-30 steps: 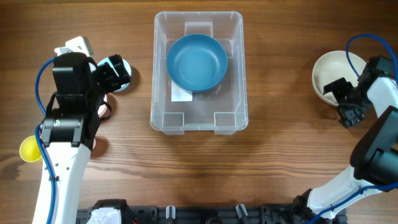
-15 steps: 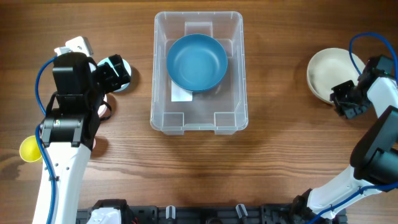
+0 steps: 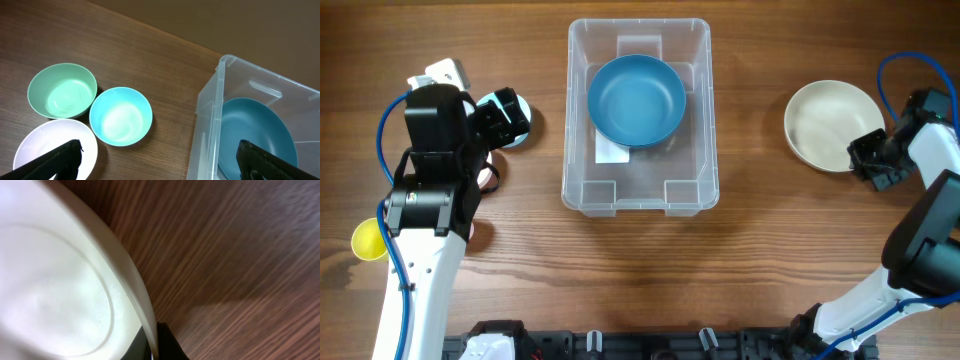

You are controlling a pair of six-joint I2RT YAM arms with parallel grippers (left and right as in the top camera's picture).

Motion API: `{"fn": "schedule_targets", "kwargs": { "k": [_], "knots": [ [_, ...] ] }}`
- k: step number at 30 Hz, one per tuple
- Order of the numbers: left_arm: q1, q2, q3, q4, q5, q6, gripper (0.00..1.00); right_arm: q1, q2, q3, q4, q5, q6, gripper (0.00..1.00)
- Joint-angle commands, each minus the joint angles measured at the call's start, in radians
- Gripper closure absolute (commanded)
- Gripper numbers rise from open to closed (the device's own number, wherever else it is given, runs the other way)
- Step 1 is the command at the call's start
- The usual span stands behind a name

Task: Pack container
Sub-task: 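Grasp the cream plate rim with the right gripper, then lift the cream plate and drop it onto the teal plates in bin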

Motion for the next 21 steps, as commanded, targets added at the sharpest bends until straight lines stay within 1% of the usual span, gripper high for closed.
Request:
{"fn": "schedule_targets", "kwargs": {
  "k": [1,6,11,14,16,21],
  "knots": [
    [0.005,0.010,0.020,0.003,-0.006,-0.005,0.00,0.052,-0.077,0.007,-0.014,-0.016,-0.051,0.96],
    [0.005,0.010,0.020,0.003,-0.006,-0.005,0.00,0.119,-0.245,0.099,-0.070,-0.023,-0.099,0.96],
    [0.005,0.010,0.020,-0.001,-0.006,-0.005,0.00,0.238,-0.390,0.242,-0.122,-0.023,-0.129,0.95],
    [0.005,0.010,0.020,0.000,-0.006,-0.005,0.00,0.345,-0.396,0.359,-0.174,-0.046,-0.182,0.96],
    [0.005,0.010,0.020,0.000,-0.006,-0.005,0.00,0.447,-0.384,0.429,-0.193,-0.039,-0.210,0.96],
    [0.005,0.010,0.020,-0.001,-0.006,-0.005,0.00,0.662,-0.318,0.461,-0.160,0.023,-0.237,0.96]
  ]
}}
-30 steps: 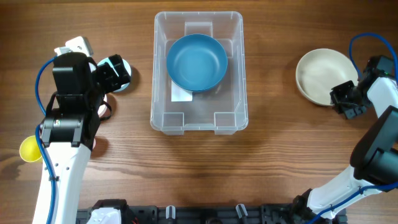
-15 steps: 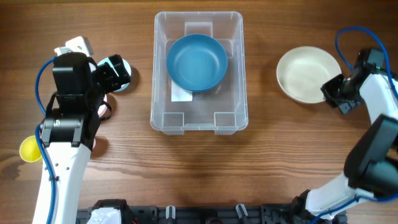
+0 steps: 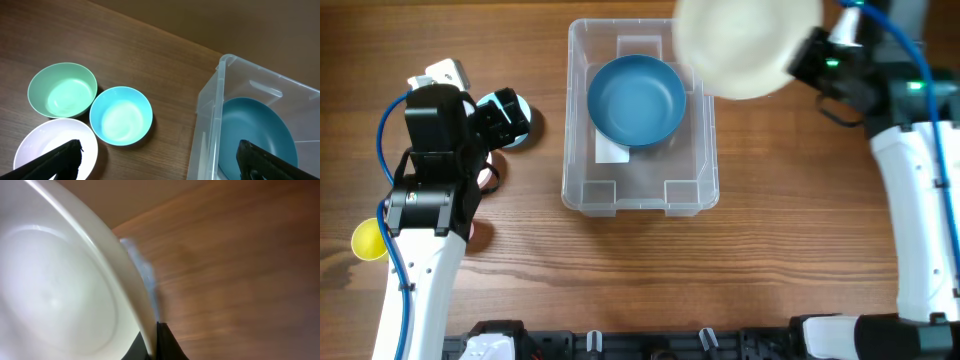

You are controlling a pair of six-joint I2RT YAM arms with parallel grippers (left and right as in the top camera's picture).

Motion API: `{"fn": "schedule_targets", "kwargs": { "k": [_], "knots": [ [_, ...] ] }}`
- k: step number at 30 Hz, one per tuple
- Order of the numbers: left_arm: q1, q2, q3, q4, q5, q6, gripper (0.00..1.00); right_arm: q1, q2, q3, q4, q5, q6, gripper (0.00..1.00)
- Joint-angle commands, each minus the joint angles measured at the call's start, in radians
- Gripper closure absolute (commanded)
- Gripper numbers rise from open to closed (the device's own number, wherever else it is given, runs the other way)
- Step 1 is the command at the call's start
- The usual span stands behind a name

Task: Pack container
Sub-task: 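Lift the cream plate and drop it onto the teal plates in bin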

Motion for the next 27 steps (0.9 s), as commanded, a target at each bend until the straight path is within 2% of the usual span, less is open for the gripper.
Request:
{"fn": "schedule_targets", "kwargs": {
  "k": [1,5,10,14,15,16,17,22,25,27],
  "knots": [
    [0.005,0.010,0.019,0.002,-0.006,-0.006,0.00,0.123,0.084,0.023,0.024,0.034,-0.055,0.96],
    [0.005,0.010,0.019,0.002,-0.006,-0.006,0.00,0.216,0.243,0.023,0.081,0.034,-0.058,0.96],
    [0.005,0.010,0.019,0.002,-0.006,-0.005,0.00,0.248,0.422,0.023,0.172,0.032,-0.056,0.96],
    [0.005,0.010,0.019,0.002,-0.006,-0.005,0.00,0.249,0.480,0.024,0.206,0.025,-0.055,0.96],
    [0.005,0.010,0.019,0.001,-0.006,-0.005,0.00,0.249,0.481,0.024,0.216,0.026,-0.057,0.90],
    [0.005,0.010,0.019,-0.001,-0.006,-0.006,0.00,0.249,0.481,0.024,0.224,0.026,-0.059,0.79],
    [0.005,0.010,0.019,-0.002,-0.006,-0.005,0.00,0.249,0.479,0.030,0.226,0.022,-0.063,0.73],
    [0.005,0.010,0.019,-0.021,-0.006,-0.005,0.00,0.244,0.463,0.182,0.085,0.059,-0.084,0.63],
    [0.005,0.010,0.019,-0.024,-0.006,-0.005,0.00,0.215,0.398,0.299,-0.069,0.125,-0.084,0.46],
    [0.005,0.008,0.019,-0.025,-0.006,-0.005,0.00,0.184,0.340,0.305,-0.118,0.127,-0.084,0.35]
  ]
}}
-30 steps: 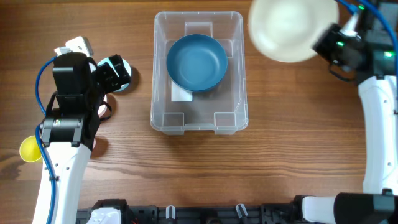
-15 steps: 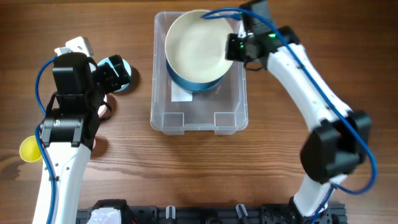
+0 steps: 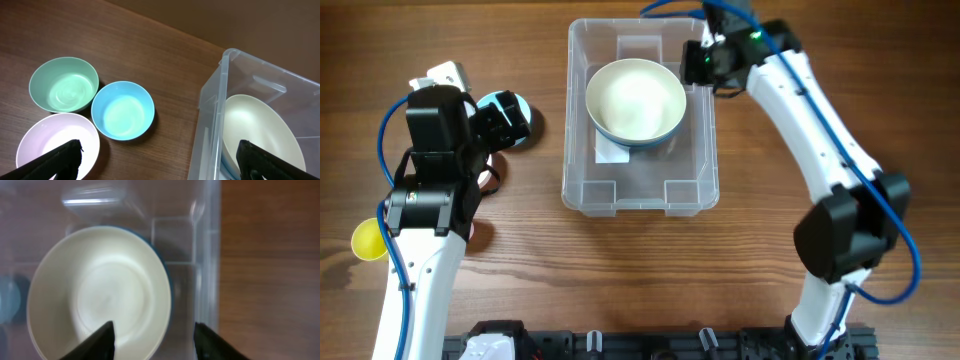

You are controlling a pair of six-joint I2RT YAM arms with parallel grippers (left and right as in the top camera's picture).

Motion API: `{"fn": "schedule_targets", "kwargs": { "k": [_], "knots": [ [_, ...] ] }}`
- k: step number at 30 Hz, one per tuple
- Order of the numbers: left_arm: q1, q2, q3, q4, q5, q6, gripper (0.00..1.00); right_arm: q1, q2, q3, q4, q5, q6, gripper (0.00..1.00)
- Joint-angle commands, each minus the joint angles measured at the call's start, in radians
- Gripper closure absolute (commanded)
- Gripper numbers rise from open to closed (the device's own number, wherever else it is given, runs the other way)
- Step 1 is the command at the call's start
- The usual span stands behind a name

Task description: Pack container

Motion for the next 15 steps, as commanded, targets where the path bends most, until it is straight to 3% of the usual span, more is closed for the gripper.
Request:
{"fn": "schedule_targets", "kwargs": {
  "k": [1,2,4,10,15],
  "knots": [
    [0.005,0.005,0.020,0.000,-0.006,-0.005,0.00,-0.066,-0.140,0.054,-0.084,0.058,0.000,0.30],
    [0.005,0.001,0.020,0.000,-0.006,-0.005,0.00,-0.095,-0.170,0.054,-0.124,0.058,0.000,0.17],
    [0.005,-0.002,0.020,0.001,-0.006,-0.005,0.00,-0.146,-0.203,0.054,-0.188,0.058,0.000,0.07],
    [0.005,0.068,0.091,-0.009,-0.102,-0.036,0.00,-0.334,-0.226,0.052,-0.377,0.024,-0.053,0.03],
    [0.010,0.300,0.269,-0.122,-0.111,-0.040,0.01,-0.361,-0.225,0.051,-0.423,0.024,-0.077,0.03]
  ]
}}
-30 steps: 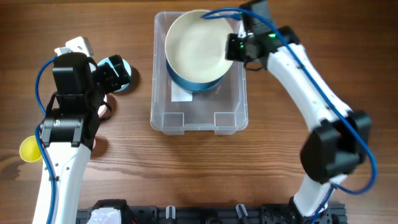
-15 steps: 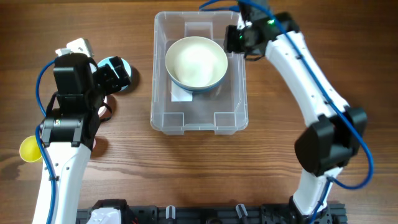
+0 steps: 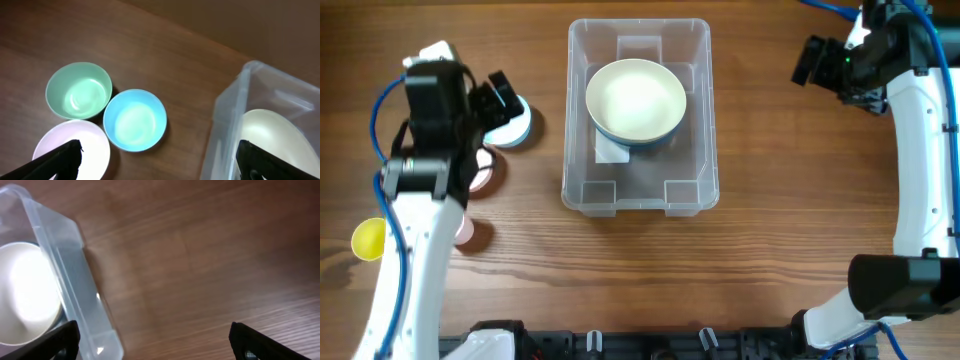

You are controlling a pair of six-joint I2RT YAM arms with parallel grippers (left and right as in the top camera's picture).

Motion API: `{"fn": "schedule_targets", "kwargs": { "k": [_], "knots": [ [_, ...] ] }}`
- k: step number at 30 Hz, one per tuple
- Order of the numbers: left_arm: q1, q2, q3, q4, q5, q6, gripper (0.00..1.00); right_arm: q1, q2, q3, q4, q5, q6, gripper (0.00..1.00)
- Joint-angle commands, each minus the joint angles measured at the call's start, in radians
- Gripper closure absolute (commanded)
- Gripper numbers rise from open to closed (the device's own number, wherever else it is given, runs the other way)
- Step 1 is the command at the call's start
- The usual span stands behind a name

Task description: Pack container

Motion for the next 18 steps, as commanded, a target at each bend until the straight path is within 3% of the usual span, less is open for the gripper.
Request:
{"fn": "schedule_targets", "kwargs": {
  "k": [1,10,16,18],
  "knots": [
    [0.014,0.212,0.148,-0.072,-0.030,-0.044,0.00,0.004,0.003,0.007,-0.016,-0.008,-0.032,0.03],
    [0.025,0.546,0.222,-0.112,0.066,-0.046,0.00,-0.029,0.004,0.007,-0.011,-0.001,-0.032,0.03],
    [0.024,0.640,0.222,-0.069,0.091,-0.046,0.00,-0.038,0.004,0.005,-0.008,-0.006,-0.033,0.04],
    [0.024,0.638,0.222,-0.066,0.114,-0.045,0.00,-0.029,0.004,0.005,-0.007,-0.101,-0.115,0.19]
  ]
}}
